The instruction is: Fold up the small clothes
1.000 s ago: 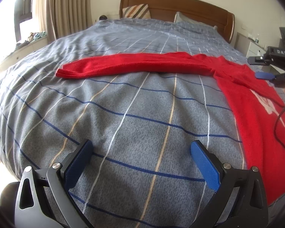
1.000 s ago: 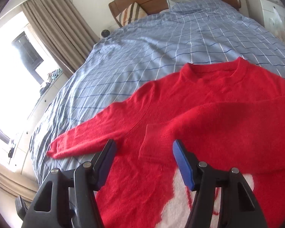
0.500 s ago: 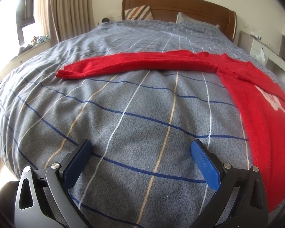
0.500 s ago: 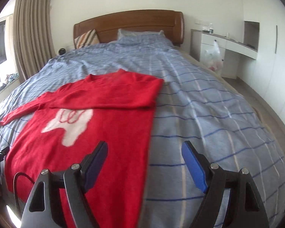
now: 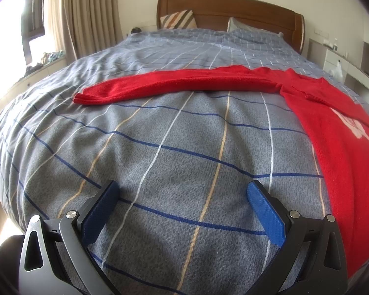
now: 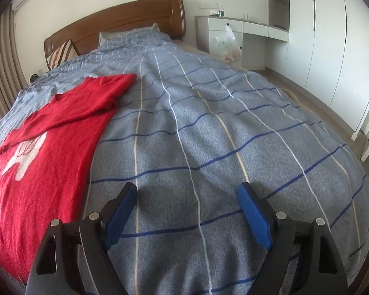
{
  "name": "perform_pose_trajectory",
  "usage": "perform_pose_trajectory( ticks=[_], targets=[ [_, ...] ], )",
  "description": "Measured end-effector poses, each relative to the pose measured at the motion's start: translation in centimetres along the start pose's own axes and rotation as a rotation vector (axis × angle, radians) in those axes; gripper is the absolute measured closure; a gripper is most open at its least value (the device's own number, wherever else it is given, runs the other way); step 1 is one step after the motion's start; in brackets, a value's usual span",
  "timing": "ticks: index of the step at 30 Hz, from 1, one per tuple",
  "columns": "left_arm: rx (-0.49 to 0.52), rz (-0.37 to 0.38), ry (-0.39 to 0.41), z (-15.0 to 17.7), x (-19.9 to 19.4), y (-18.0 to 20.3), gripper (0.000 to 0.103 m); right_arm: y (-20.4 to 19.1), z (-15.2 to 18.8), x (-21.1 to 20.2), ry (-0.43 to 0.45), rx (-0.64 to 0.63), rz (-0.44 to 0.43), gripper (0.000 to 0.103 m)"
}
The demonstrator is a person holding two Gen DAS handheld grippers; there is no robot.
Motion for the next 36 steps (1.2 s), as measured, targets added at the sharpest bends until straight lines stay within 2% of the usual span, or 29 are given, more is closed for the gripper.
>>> perform_pose_trajectory(
  ticks=[5, 7, 10, 13, 17, 21, 24, 27, 30, 32, 33, 35, 36],
  targets=[
    [0.000, 0.007, -0.011, -0.1, -0.1, 0.0, 0.000, -0.1, 0.4, 0.3, 0.002, -0.008, 0.016, 0.018],
    [-0.004, 0.015, -0.040, -0.4, -0.3, -0.2, 0.000, -0.3, 0.5, 0.4, 0.002, -0.017, 0.026, 0.017],
    [-0.043, 0.072, -0.097, -1.7, -1.0, -1.1, 0.000, -0.3, 0.6, 0.4, 0.003, -0.017, 0.025, 0.016],
    [-0.096, 0.125, -0.073, -3.8, -2.5, -3.2, 0.000, -0.3, 0.7, 0.4, 0.002, -0.018, 0.021, 0.015],
    [-0.188, 0.111, -0.032, -7.3, -3.3, -8.8, 0.000, -0.6, 0.7, 0.6, 0.001, -0.029, 0.027, 0.014],
    [-0.397, 0.114, -0.066, -9.9, -0.7, -16.7, 0.001, -0.6, 0.7, 0.6, 0.001, -0.030, 0.029, 0.014],
    [-0.516, 0.125, -0.155, -11.3, 3.0, -20.1, 0.004, -0.7, 0.8, 0.6, 0.002, -0.035, 0.037, 0.013],
    [-0.541, 0.199, -0.223, -12.2, 6.0, -20.1, 0.018, -0.8, 0.8, 0.7, 0.004, -0.043, 0.049, 0.013],
    [-0.513, 0.213, -0.256, -13.1, 7.8, -18.3, 0.019, -0.9, 0.9, 0.6, 0.008, -0.047, 0.060, 0.013],
    [-0.480, 0.204, -0.269, -13.6, 8.5, -17.0, 0.029, -0.9, 1.0, 0.5, 0.009, -0.047, 0.062, 0.013],
    [-0.457, 0.208, -0.278, -13.8, 8.7, -16.3, 0.041, -0.9, 1.0, 0.5, 0.009, -0.047, 0.063, 0.013],
    [-0.396, 0.184, -0.311, -14.1, 9.1, -15.1, 0.073, -0.9, 1.0, 0.5, 0.009, -0.047, 0.062, 0.012],
    [-0.368, 0.147, -0.330, -14.2, 9.3, -14.7, 0.100, -0.9, 1.0, 0.5, 0.009, -0.047, 0.062, 0.012]
  ],
)
Point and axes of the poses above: each gripper's, at about its wrist camera, not at the fingertips, and x roughly the way its jaws point, y to its right, z to its underside, the point moved 2 cm from there along x, roughly the way its jaws point, and after that the axes turned 8 degrees about -y, right-handed, at the moved point
